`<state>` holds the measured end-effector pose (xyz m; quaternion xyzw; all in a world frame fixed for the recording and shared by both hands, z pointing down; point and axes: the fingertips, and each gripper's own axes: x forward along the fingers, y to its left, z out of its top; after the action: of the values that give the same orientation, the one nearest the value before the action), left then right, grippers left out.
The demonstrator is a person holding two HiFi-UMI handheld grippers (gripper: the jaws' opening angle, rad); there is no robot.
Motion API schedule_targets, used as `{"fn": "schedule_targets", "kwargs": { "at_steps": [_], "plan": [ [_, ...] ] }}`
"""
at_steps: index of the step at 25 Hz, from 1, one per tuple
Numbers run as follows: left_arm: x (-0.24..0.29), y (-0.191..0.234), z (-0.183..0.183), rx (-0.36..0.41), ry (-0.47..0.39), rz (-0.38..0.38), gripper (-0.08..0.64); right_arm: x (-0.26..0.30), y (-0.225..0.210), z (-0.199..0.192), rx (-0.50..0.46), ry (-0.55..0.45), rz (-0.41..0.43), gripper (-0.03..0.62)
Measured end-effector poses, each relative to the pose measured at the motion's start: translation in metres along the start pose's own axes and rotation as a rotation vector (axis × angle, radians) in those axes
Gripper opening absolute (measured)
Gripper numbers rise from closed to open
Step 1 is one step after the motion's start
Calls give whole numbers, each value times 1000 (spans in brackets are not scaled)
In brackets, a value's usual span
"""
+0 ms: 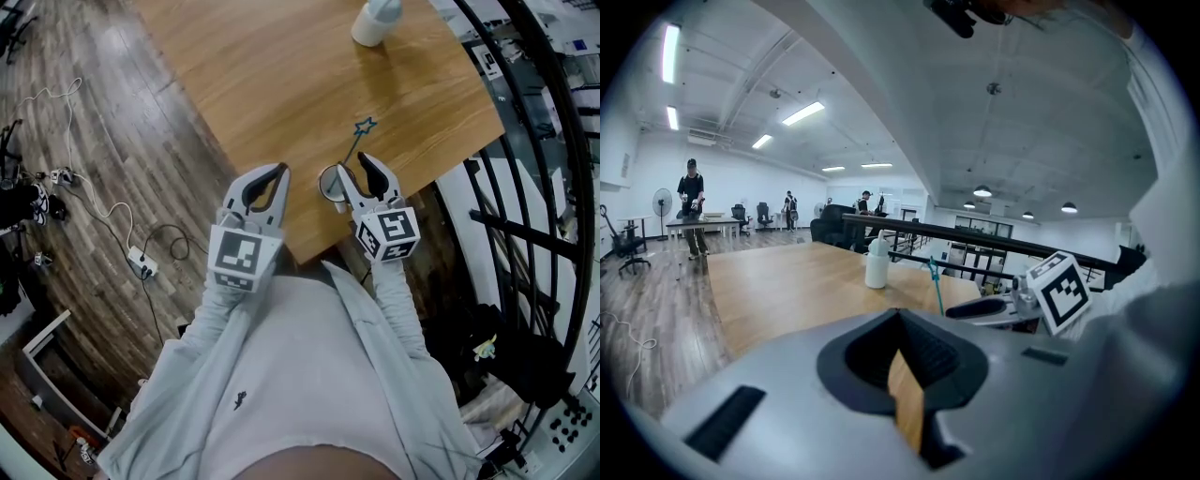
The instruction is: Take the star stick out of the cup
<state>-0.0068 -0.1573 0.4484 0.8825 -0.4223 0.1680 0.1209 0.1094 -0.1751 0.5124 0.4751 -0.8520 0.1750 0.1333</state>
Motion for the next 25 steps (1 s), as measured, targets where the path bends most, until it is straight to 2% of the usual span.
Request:
{"fn": "schedule_targets", "kwargs": {
  "at_steps": [12,25],
  "plan": [
    [-2,1,-10,8,19,-9,20,19,-1,-10,-5,27,13,176],
    [-5,1,-7,3,5,1,20,14,-2,-10,6,29,1,172]
  ]
}}
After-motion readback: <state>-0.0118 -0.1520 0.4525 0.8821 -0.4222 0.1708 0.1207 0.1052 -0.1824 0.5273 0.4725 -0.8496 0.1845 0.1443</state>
